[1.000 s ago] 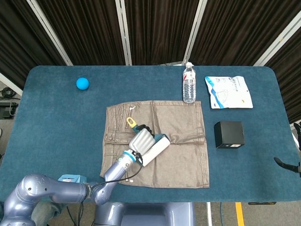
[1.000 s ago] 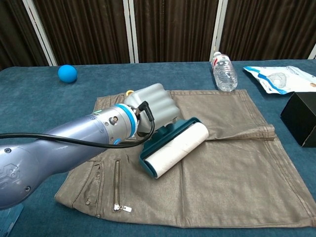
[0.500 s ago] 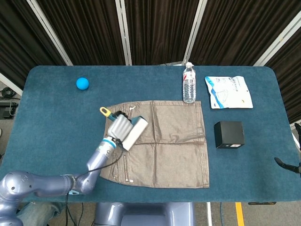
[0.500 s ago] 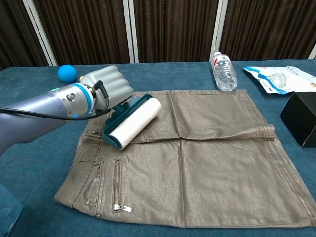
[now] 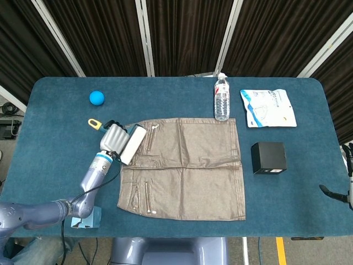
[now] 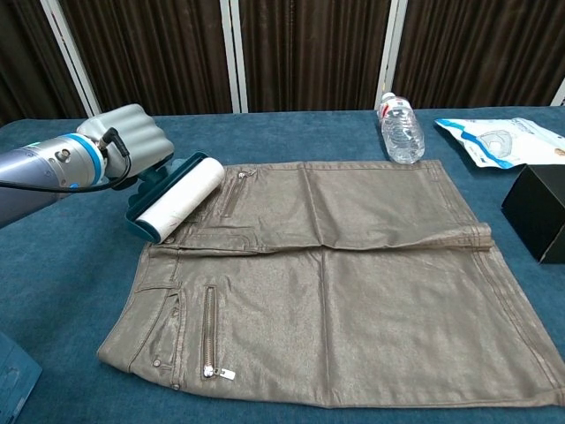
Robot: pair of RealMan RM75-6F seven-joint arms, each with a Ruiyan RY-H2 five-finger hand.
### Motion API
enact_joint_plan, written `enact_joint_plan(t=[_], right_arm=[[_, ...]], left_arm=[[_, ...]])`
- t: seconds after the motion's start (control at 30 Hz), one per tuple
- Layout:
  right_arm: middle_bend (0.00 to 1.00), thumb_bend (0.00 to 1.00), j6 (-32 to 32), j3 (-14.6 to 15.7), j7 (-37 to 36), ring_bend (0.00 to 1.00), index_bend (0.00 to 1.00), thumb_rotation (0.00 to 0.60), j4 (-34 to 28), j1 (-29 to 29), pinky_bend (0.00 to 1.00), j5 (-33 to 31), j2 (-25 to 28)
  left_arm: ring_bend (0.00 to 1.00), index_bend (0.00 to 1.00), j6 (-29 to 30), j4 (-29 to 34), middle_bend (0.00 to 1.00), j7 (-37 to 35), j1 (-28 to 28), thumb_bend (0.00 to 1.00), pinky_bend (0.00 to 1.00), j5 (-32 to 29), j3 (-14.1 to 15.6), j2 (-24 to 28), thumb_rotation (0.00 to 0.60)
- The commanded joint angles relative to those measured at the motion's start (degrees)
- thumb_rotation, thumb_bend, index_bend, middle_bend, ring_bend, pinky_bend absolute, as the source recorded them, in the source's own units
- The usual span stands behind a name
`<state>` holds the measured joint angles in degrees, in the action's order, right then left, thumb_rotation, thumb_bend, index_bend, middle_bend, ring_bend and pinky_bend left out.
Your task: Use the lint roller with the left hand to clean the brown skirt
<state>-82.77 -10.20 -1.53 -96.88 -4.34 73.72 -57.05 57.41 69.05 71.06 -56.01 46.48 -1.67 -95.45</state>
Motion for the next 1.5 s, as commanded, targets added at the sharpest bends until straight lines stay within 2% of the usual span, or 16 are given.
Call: enact_joint_plan(t=[0.03, 0.3, 0.6, 0.93, 1.2, 1.5], right_arm=[[0.0, 0.0, 0.1, -0.1, -0.2, 0.0, 0.0, 0.6, 0.0, 0.0, 0.0, -0.1, 0.0], [0.0, 0.0, 0.1, -0.2, -1.2, 0.0, 0.0, 0.6, 0.2, 0.1, 0.0, -0.2, 0.4], [0.0, 0.0, 0.3, -0.3, -2.1, 0.0, 0.0, 0.6, 0.6, 0.2, 0.0, -0.5, 0.7], [0.0, 0.0, 0.3, -0.1, -1.8, 0.0, 0.0, 0.6, 0.6, 0.1, 0.0, -0.1, 0.6], [0.0, 0.0, 0.4, -0.2, -1.9, 0.0, 0.0, 0.6, 0.8, 0.1, 0.0, -0.5, 0.5], [0.0, 0.0, 0.3, -0.1, -1.5, 0.0, 0.0, 0.6, 0.8, 0.2, 0.0, -0.4, 0.4]], left_arm=[[0.39, 0.63, 0.2, 0.8, 0.47, 0.1, -0.5, 0.7, 0.46, 0.7, -0.3, -0.9, 0.6], [0.39, 0.63, 0.6, 2.3, 0.47, 3.9, -2.3, 0.7, 0.46, 0.1, -0.8, -4.7, 0.6], [0.39, 0.63, 1.0, 4.3, 0.47, 8.1, -6.1, 0.7, 0.46, 1.8, -1.7, -11.4, 0.6], [0.39, 0.63, 2.0, 3.6, 0.47, 13.9, -9.5, 0.7, 0.46, 0.3, -3.0, -18.0, 0.6], [0.39, 0.63, 2.3, 3.5, 0.47, 16.7, -10.5, 0.7, 0.46, -0.6, -2.6, -18.9, 0.6], [0.4, 0.63, 2.8, 3.0, 0.47, 16.8, -9.4, 0.7, 0.46, -1.7, -1.5, -15.5, 0.6]])
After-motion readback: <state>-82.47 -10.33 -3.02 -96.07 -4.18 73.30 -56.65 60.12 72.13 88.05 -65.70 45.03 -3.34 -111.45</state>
